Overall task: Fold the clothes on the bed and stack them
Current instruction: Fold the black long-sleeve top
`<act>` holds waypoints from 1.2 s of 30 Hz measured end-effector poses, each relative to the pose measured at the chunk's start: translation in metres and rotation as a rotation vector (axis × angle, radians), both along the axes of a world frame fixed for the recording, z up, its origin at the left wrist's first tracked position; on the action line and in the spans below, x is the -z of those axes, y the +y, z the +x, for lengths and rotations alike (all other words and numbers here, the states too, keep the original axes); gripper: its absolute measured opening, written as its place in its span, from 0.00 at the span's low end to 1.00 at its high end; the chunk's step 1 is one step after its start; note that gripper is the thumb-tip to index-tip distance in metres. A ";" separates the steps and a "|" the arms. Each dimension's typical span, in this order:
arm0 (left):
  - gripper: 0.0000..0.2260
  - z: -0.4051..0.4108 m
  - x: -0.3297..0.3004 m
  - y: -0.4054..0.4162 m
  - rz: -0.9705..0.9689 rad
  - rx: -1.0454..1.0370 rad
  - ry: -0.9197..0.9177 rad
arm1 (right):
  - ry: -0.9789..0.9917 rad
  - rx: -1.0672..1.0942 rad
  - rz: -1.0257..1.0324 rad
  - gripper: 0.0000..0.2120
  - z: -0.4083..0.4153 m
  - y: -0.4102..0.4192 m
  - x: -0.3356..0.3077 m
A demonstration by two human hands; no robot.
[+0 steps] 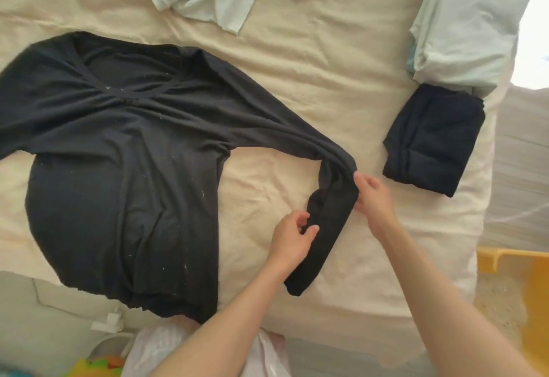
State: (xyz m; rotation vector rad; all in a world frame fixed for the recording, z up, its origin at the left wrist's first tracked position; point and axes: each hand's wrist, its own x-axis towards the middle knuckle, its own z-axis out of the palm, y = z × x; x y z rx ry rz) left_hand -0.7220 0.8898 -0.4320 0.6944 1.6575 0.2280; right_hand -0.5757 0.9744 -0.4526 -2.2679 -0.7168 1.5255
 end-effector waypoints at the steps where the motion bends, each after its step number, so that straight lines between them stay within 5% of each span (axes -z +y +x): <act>1: 0.16 0.000 0.000 -0.004 0.009 -0.035 0.052 | 0.008 0.035 0.013 0.15 0.001 -0.015 -0.001; 7: 0.05 0.006 -0.007 -0.019 -0.140 -0.067 0.059 | -0.006 -0.065 -0.061 0.10 -0.008 -0.075 -0.009; 11: 0.06 0.013 -0.027 -0.032 -0.411 -0.414 -0.250 | 0.075 0.017 -0.144 0.08 -0.005 -0.073 -0.016; 14: 0.05 0.022 -0.040 -0.038 -0.463 -0.370 -0.398 | 0.079 0.036 -0.208 0.11 0.015 -0.069 -0.024; 18: 0.05 0.028 -0.045 -0.034 -0.428 -0.315 -0.375 | -0.098 -0.005 -0.106 0.09 0.057 -0.062 -0.040; 23: 0.05 0.029 -0.031 -0.041 -0.282 -0.062 -0.125 | -0.164 -0.052 -0.004 0.09 0.084 -0.060 -0.040; 27: 0.11 0.022 -0.023 -0.034 -0.072 0.047 0.042 | -0.224 -0.036 -0.069 0.18 0.082 -0.077 -0.024; 31: 0.15 0.021 -0.019 -0.024 0.234 0.333 0.193 | -0.015 0.163 -0.221 0.17 0.076 -0.093 -0.017; 36: 0.19 0.025 -0.020 -0.017 0.384 0.551 0.264 | 0.085 0.001 -0.280 0.10 0.083 -0.106 -0.022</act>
